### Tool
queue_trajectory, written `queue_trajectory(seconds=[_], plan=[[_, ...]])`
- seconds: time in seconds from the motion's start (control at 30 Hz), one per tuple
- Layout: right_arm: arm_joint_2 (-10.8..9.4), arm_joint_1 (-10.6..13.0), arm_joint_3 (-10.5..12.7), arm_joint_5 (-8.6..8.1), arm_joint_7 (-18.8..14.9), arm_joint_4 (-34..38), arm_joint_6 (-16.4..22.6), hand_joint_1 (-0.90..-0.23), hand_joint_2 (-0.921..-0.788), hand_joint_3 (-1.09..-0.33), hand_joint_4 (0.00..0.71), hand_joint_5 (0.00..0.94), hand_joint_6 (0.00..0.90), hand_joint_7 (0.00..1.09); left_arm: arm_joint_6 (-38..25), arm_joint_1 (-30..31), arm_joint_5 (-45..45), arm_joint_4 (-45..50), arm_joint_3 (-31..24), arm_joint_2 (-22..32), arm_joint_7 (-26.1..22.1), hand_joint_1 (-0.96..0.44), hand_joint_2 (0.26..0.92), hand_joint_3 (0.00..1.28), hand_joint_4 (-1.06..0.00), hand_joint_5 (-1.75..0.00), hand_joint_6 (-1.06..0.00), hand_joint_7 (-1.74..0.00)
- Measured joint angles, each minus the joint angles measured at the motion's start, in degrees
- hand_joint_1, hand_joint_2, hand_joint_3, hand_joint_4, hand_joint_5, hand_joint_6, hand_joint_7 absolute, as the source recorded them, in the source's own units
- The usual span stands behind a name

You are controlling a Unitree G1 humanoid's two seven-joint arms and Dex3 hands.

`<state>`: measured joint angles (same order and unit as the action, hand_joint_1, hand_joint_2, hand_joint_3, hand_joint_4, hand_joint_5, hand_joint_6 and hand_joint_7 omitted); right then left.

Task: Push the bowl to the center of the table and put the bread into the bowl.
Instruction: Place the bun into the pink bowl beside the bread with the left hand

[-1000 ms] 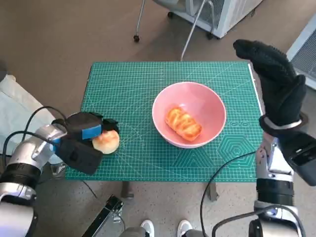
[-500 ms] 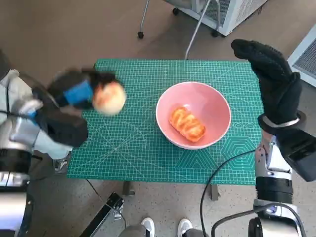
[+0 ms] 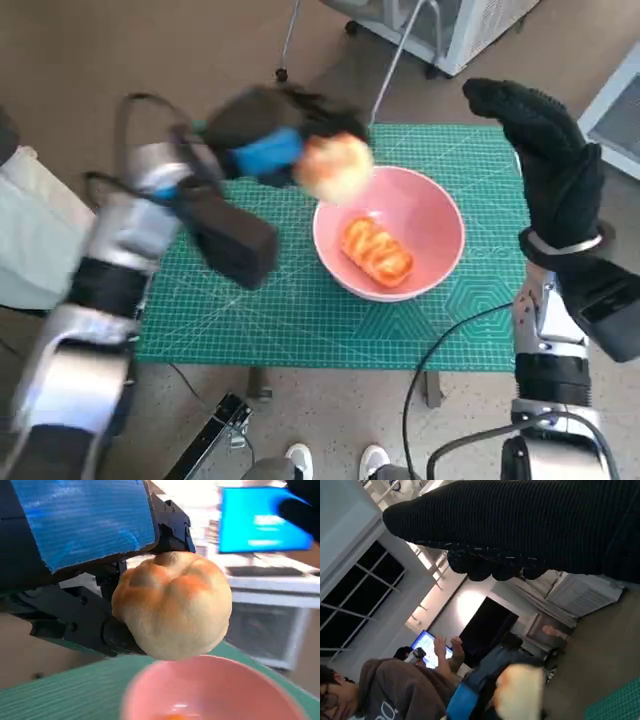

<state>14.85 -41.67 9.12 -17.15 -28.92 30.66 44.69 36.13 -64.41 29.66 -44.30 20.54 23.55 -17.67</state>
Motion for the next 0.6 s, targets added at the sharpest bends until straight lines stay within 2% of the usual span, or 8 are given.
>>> queue_trajectory(seconds=[0.13, 0.17, 0.2, 0.23, 0.27, 0.37, 0.43, 0.6], plan=[[0.10, 0.16, 0.28, -0.66, -0.10, -0.03, 0.18, -0.665, -0.921, -0.732, 0.216, 0.028, -0.001, 0.61, -0.54, -1.51, 1.99, -4.40, 2.27, -3.34, 0.73, 0.00, 0.920, 0.14, -0.56, -1.36, -0.60, -1.14], [0.14, 0.20, 0.38, -0.68, -0.10, -0.06, 0.18, -0.665, -0.921, -0.732, 0.216, 0.028, -0.001, 0.61, -1.03, -1.72, 2.12, -5.34, 2.73, -4.12, 0.53, 0.00, 0.920, 0.21, -0.49, -1.39, -0.50, -1.28], [0.16, 0.23, 0.45, -0.69, -0.10, -0.11, 0.19, -0.665, -0.921, -0.733, 0.215, 0.028, -0.001, 0.61, -1.77, -1.93, 2.08, -6.11, 3.01, -4.79, -0.10, 0.00, 0.920, 0.24, -0.46, -1.41, -0.46, -1.33], [0.17, 0.29, 0.50, -0.69, -0.10, -0.22, 0.19, -0.665, -0.921, -0.734, 0.215, 0.028, -0.001, 0.61, -2.83, -2.13, 2.03, -6.97, 3.34, -5.61, -1.26, -0.03, 0.887, 0.26, -0.32, -1.12, -0.30, -1.14], [0.18, 0.38, 0.55, -0.69, -0.10, -0.36, 0.19, -0.665, -0.921, -0.734, 0.215, 0.028, -0.001, 0.61, -4.45, -2.28, 1.75, -7.56, 3.47, -6.28, -3.16, -0.04, 0.880, 0.26, -0.30, -0.97, -0.26, -1.04], [0.18, 0.70, 0.70, -0.67, -0.09, -0.79, 0.19, -0.665, -0.921, -0.736, 0.213, 0.028, -0.001, 0.60, -10.89, -2.70, 1.04, -9.19, 3.77, -8.25, -9.94, -0.05, 0.865, 0.17, -0.13, -0.32, -0.08, -0.69], [0.21, 1.06, 0.80, -0.67, -0.08, -1.24, 0.17, -0.665, -0.921, -0.737, 0.213, 0.028, -0.001, 0.60, -15.83, -2.79, 0.88, -9.51, 3.97, -9.20, -14.13, -0.04, 0.860, 0.14, -0.08, -0.18, -0.04, -0.62], [0.28, 2.14, 1.04, -0.63, 0.18, -2.50, -0.34, -0.669, -0.921, -0.738, 0.211, 0.028, -0.001, 0.60, -23.27, -2.73, 0.78, -9.00, 4.16, -10.44, -20.04, -0.03, 0.858, 0.10, -0.09, -0.06, -0.06, -0.55]])
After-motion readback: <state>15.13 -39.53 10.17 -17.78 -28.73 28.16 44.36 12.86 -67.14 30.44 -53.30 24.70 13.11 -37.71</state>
